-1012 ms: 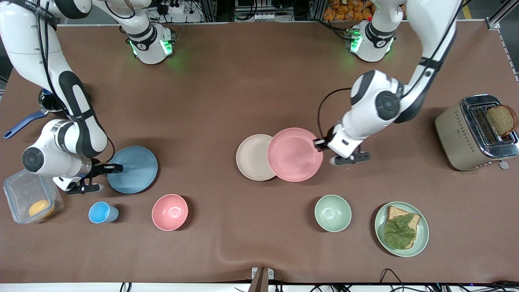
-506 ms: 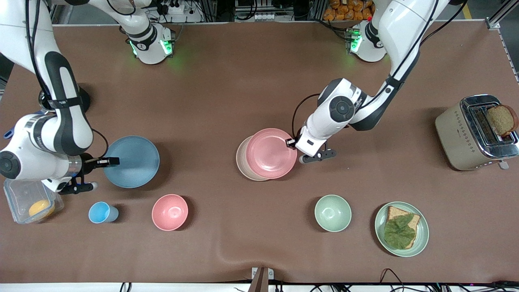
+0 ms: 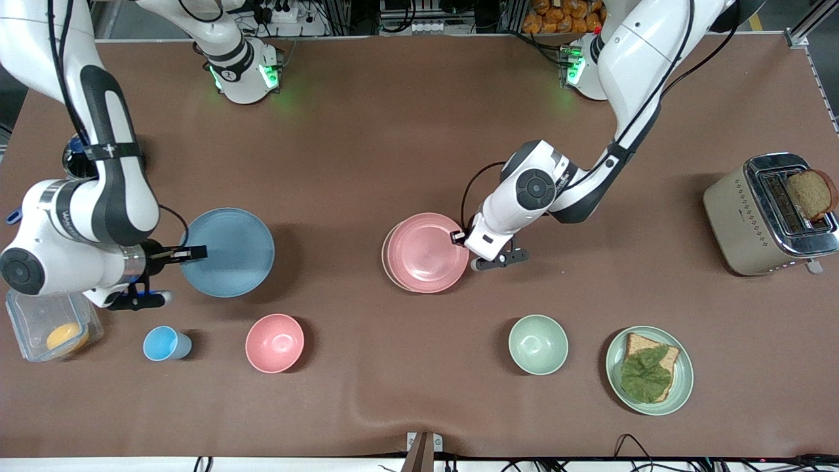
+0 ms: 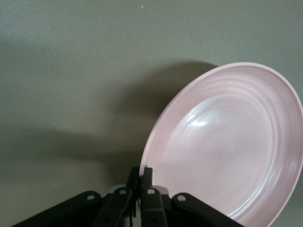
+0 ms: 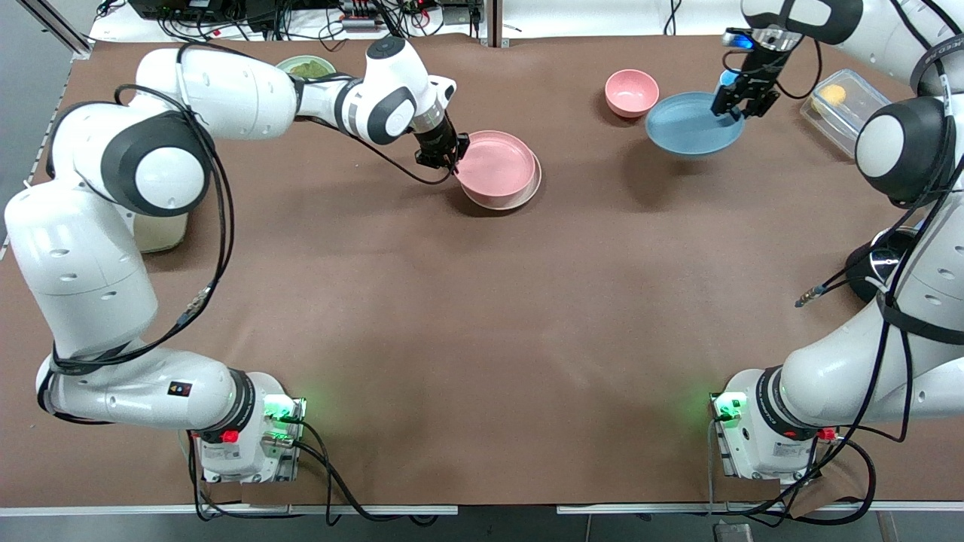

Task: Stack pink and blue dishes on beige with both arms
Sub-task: 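Carry the pink plate onto the beige plate with the left gripper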

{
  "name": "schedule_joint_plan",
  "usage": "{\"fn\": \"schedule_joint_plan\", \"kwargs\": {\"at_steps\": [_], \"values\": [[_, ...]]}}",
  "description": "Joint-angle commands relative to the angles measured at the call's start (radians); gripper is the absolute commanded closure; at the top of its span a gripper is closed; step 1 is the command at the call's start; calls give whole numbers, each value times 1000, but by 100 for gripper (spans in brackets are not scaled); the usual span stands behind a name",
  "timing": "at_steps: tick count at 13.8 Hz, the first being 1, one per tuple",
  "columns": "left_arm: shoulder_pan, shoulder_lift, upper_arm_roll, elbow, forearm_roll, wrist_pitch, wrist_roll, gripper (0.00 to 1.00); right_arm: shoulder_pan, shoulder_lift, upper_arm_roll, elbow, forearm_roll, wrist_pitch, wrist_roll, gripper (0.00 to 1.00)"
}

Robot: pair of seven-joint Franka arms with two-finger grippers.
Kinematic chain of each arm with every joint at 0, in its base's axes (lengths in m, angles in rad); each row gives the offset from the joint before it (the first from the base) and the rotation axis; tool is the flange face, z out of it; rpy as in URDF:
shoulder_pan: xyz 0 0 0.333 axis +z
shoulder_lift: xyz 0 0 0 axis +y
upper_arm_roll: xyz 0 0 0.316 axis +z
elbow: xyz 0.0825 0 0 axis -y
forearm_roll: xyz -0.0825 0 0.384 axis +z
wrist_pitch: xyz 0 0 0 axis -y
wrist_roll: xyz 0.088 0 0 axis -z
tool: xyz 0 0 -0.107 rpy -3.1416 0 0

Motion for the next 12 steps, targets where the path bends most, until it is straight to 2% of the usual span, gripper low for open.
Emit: {"fn": "schedule_joint_plan", "kwargs": {"at_steps": [1,6,12], "values": [[-47,15,36,25,31,18,-42,100,50,-38,-1,-8,47,-39,103,100],[-56,31,42,49,31,20,-47,100,111,-40,5,29,147,-102,275,100],[-62,39,45,57,31,20,-49,100,165,-40,9,56,155,-122,404,100]]}}
